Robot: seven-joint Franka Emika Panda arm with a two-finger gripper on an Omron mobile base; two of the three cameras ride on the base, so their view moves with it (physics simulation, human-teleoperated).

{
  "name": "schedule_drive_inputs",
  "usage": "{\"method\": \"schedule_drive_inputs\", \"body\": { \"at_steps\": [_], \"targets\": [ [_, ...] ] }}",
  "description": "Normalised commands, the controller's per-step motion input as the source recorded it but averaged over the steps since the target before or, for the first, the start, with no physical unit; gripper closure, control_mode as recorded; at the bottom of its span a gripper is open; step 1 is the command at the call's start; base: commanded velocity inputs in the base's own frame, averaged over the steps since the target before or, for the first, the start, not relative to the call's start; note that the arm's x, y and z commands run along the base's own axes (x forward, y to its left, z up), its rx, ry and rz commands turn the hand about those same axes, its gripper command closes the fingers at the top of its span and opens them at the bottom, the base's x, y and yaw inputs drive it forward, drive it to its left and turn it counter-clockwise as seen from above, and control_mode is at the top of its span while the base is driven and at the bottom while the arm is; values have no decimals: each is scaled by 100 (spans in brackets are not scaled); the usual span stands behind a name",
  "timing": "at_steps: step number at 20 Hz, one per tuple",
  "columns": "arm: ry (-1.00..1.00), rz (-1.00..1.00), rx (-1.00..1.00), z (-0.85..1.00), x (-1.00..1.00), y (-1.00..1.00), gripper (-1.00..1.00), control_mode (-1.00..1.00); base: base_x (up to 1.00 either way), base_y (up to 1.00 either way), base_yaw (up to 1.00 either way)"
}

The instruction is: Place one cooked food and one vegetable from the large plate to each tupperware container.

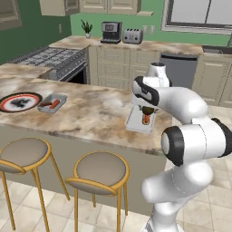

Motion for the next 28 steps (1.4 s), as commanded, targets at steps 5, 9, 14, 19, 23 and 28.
{"method": "schedule_drive_inputs", "body": {
  "at_steps": [5,9,14,19,23,28],
  "targets": [
    [7,0,0,-43,67,0,100,-100,0,0,0],
    [6,0,0,-63,61,-6,100,-100,0,0,0],
    [2,0,0,-36,54,0,100,-100,0,0,0],
    [-1,0,0,-10,53,0,100,-100,0,0,0],
    [-9,0,0,-39,32,0,100,-100,0,0,0],
    [-4,0,0,-60,4,0,100,-100,0,0,0]
  ]
}}
